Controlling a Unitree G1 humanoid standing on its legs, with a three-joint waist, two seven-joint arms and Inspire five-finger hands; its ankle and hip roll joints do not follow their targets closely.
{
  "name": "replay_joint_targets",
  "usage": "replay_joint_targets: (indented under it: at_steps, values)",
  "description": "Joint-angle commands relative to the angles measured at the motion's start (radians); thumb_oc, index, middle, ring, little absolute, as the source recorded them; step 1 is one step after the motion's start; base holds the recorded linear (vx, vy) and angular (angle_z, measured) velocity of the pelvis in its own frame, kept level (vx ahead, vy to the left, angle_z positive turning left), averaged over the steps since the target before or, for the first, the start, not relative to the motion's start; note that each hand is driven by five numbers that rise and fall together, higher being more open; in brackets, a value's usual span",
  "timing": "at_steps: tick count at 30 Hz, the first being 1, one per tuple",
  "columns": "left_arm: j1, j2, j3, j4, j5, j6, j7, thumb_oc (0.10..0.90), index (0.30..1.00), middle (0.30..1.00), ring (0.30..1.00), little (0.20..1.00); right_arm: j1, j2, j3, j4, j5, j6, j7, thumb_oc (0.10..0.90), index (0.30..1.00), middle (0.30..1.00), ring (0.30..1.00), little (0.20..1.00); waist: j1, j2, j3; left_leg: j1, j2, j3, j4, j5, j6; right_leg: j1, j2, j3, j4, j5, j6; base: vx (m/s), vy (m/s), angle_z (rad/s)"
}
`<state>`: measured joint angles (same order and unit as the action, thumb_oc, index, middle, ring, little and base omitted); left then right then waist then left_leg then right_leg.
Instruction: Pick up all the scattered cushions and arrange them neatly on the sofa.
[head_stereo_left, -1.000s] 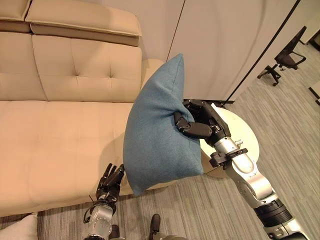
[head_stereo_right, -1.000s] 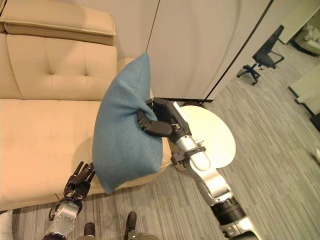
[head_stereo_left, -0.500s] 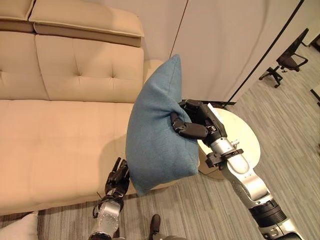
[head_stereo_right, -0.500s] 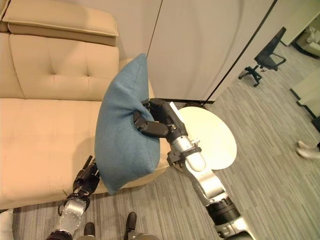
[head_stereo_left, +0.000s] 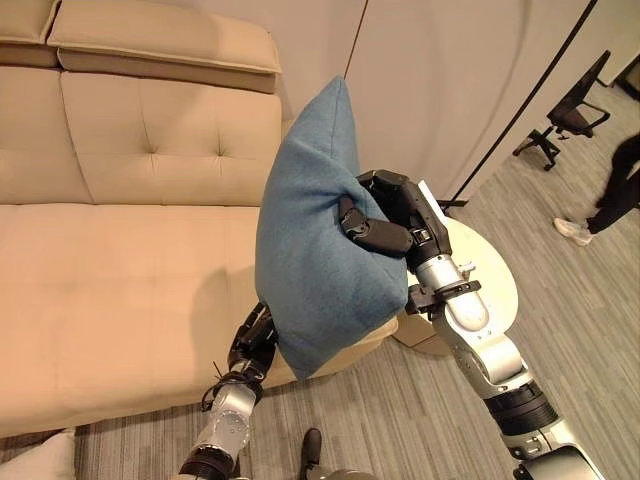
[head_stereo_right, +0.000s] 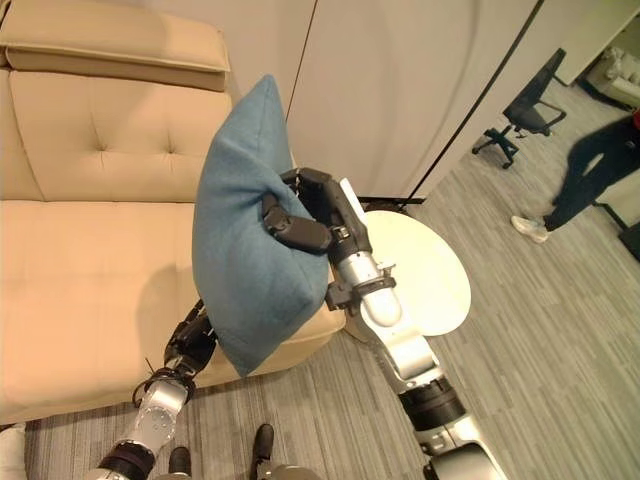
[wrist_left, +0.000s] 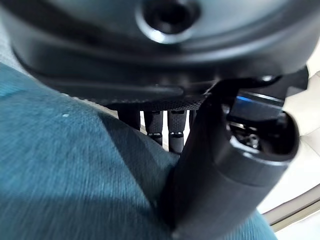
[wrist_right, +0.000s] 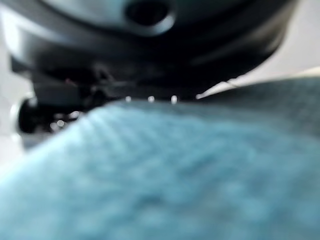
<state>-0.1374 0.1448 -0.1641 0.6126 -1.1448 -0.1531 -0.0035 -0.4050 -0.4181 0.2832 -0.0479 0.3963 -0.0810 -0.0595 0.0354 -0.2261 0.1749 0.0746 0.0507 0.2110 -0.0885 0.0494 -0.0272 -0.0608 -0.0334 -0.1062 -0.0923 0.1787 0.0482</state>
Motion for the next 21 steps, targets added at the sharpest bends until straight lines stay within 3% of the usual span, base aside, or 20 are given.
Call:
replay_joint_targets:
  at_steps: [1,12,21]
  values:
    - [-0.167,-0.075,-0.066,-0.079,0.071,-0.04,-0.104,0.4,0.3,0.3,0.3,0.3,-0.136,0.057,-0.109,-0.083,0.018,-0.177,0.002,0.4,0.3,0.3,0.3,0.3,0.01,0.031,-0.095,0.043,-0.027,-0.09,0.001,-0.151,0.015,0.107,-0.051,-0.079,0.005,-0.145,0.11,0.0,0.0,0.0]
    - [-0.041,-0.029,0.029,-0.109,0.139,-0.009,-0.12,0.4,0.3,0.3,0.3,0.3,0.097,0.05,-0.13,-0.043,-0.123,-0.115,0.073,0.4,0.3,0.3,0.3,0.3,-0.004,0.095,-0.1,0.046,-0.026,-0.12,0.001,-0.133,0.005,0.144,-0.048,-0.106,0.006,-0.182,0.09,0.01,-0.034,0.16]
    - [0.076,0.019,0.053,-0.211,0.249,-0.005,-0.117,0.402,0.302,0.302,0.302,0.302,0.282,0.057,-0.149,0.013,-0.189,-0.094,0.112,0.4,0.3,0.3,0.3,0.3,-0.011,0.152,-0.08,0.007,-0.021,-0.214,0.015,-0.091,-0.02,0.158,-0.022,-0.131,0.03,-0.246,0.044,-0.02,-0.073,0.39]
